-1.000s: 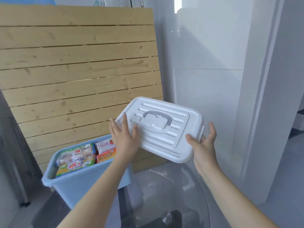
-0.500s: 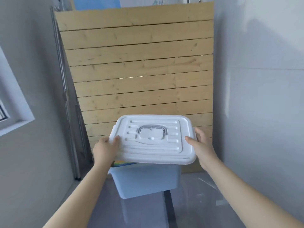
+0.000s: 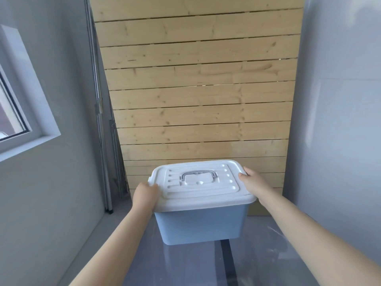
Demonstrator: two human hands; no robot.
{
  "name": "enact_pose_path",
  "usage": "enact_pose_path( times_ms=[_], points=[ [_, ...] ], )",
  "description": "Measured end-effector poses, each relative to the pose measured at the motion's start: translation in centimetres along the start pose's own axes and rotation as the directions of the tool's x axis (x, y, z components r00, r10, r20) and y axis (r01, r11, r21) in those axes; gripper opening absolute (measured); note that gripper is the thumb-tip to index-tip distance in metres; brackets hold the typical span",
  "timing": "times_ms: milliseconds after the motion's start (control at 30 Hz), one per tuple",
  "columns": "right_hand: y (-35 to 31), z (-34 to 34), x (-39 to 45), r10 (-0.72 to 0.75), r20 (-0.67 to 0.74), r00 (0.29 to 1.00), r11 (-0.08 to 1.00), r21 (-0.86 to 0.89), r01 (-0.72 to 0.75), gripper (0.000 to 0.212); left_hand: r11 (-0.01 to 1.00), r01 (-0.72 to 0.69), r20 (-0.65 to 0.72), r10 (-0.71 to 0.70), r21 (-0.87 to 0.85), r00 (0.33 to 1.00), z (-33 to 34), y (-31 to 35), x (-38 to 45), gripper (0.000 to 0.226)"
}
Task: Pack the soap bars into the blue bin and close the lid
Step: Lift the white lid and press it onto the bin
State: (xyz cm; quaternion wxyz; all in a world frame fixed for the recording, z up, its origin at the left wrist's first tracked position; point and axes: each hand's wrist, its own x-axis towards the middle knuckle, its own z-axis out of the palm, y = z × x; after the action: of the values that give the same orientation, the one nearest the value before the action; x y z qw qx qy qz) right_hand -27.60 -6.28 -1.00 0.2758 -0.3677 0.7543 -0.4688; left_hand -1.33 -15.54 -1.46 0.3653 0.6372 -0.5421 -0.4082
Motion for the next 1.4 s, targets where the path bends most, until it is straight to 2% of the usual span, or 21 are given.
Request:
enact_pose_path(
  times_ms=[67,167,267,367,500,600,700,733,800,900,1033,1200,1400],
  points=[
    [0.2,0.0,0.0,0.009,-0.001,1.000,1.000,-0.012,-0.009,0.052,1.000,0.000,0.010,0.000,-0.012,1.000,-0.3,0.0,-0.2,0.009],
    [0.2,0.0,0.3,0.020,0.005,1.000,1.000,-0.002,-0.020,0.052,0.998,0.055,-0.018,-0.055,-0.002,0.998,-1.1,-0.4,0.5,0.022],
    [0.2,-0.1,0.5,0.052,0.017,0.999,0.996,0.074,-0.053,0.052,0.979,0.087,0.096,-0.070,-0.182,0.993,-1.3,-0.8,0.8,0.035],
    [0.5,-0.1,0.6,0.142,0.026,0.989,0.975,0.169,-0.145,0.063,0.964,0.111,0.127,-0.082,-0.241,0.989,-1.0,-1.1,0.3,0.045],
    [1.0,0.1,0.8,0.293,0.049,0.955,0.945,0.137,-0.297,0.073,0.949,0.158,0.170,-0.114,-0.274,0.979,-1.2,-1.1,-0.1,0.052],
    [1.1,0.4,0.9,0.300,0.056,0.952,0.934,0.185,-0.305,0.075,0.954,0.101,0.126,-0.067,-0.283,0.990,-1.2,-1.4,0.0,0.065],
    [1.1,0.6,0.5,0.283,-0.048,0.958,0.952,0.136,-0.275,0.073,0.993,-0.001,-0.078,-0.008,-0.117,0.997,-0.8,-1.5,-0.2,0.075],
    [1.1,0.6,0.4,0.254,-0.122,0.960,0.966,0.091,-0.244,0.069,0.998,-0.005,-0.142,-0.005,-0.069,0.990,-0.6,-1.4,-0.4,0.071],
    [1.1,0.6,0.2,0.191,-0.227,0.955,0.981,0.015,-0.193,0.058,0.994,-0.020,-0.168,0.003,-0.103,0.986,-0.5,-1.4,-0.6,0.049],
    [1.1,0.7,0.2,0.131,-0.261,0.956,0.989,-0.034,-0.145,0.047,0.968,-0.050,-0.121,0.020,-0.246,0.993,-0.4,-1.7,-0.9,0.026],
    [1.1,0.7,0.0,0.050,-0.280,0.959,0.988,-0.126,-0.089,0.037,0.971,-0.090,-0.165,0.054,-0.223,0.985,-0.4,-1.8,-0.7,0.015],
    [0.5,0.5,-0.2,-0.011,-0.299,0.954,0.965,-0.254,-0.068,0.034,0.990,-0.134,-0.207,0.122,-0.047,0.971,-0.3,-1.4,-0.7,0.015],
    [0.1,0.5,-0.8,-0.047,-0.287,0.957,0.927,-0.370,-0.065,0.037,0.988,-0.155,-0.201,0.156,0.019,0.967,-0.4,-1.2,-0.7,0.032]
  ],
)
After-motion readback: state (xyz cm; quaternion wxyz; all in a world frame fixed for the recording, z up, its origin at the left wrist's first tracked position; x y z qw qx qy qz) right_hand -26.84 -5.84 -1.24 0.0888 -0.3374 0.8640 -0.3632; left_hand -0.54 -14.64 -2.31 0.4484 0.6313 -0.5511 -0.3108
